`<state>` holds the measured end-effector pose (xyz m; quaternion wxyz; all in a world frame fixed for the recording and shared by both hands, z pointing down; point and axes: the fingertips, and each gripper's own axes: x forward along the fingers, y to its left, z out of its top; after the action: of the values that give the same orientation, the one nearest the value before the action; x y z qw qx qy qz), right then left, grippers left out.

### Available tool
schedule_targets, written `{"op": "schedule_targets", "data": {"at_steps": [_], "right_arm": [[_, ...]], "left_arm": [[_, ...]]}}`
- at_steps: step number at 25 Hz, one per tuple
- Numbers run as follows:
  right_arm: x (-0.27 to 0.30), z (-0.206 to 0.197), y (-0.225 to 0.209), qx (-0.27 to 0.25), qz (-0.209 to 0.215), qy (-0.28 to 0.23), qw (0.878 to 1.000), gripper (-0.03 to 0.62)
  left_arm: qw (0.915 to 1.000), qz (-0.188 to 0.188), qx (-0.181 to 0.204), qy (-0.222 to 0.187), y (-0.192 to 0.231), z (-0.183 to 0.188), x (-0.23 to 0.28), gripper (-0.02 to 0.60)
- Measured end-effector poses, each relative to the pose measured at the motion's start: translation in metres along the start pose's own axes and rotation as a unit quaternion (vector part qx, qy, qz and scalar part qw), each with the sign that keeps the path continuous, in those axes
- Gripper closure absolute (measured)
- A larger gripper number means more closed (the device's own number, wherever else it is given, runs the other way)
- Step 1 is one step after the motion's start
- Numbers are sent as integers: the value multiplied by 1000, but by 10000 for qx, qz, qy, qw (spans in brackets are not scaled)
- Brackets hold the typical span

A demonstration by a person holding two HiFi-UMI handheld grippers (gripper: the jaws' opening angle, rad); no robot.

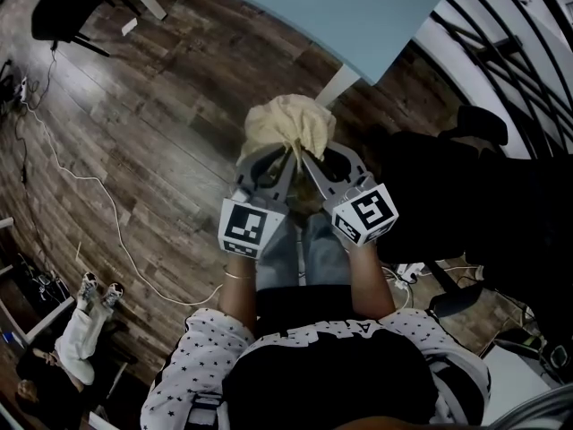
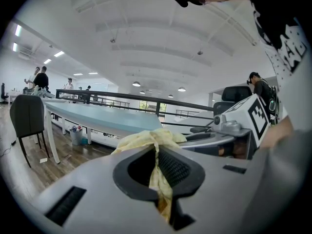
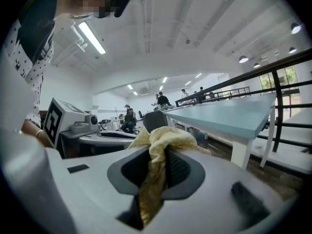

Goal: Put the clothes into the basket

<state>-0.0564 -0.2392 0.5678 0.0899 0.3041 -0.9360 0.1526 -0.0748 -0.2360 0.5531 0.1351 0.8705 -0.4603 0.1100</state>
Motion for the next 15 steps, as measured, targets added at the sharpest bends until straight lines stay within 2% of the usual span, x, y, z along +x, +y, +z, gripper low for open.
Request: {"op": "schedule_targets", "data": {"at_steps": [15], "right_arm": [[16,-44,-6,298,19,366,9989,522]], "left_arm": [[9986,-69,-235,476,11,-48,11,554]]}}
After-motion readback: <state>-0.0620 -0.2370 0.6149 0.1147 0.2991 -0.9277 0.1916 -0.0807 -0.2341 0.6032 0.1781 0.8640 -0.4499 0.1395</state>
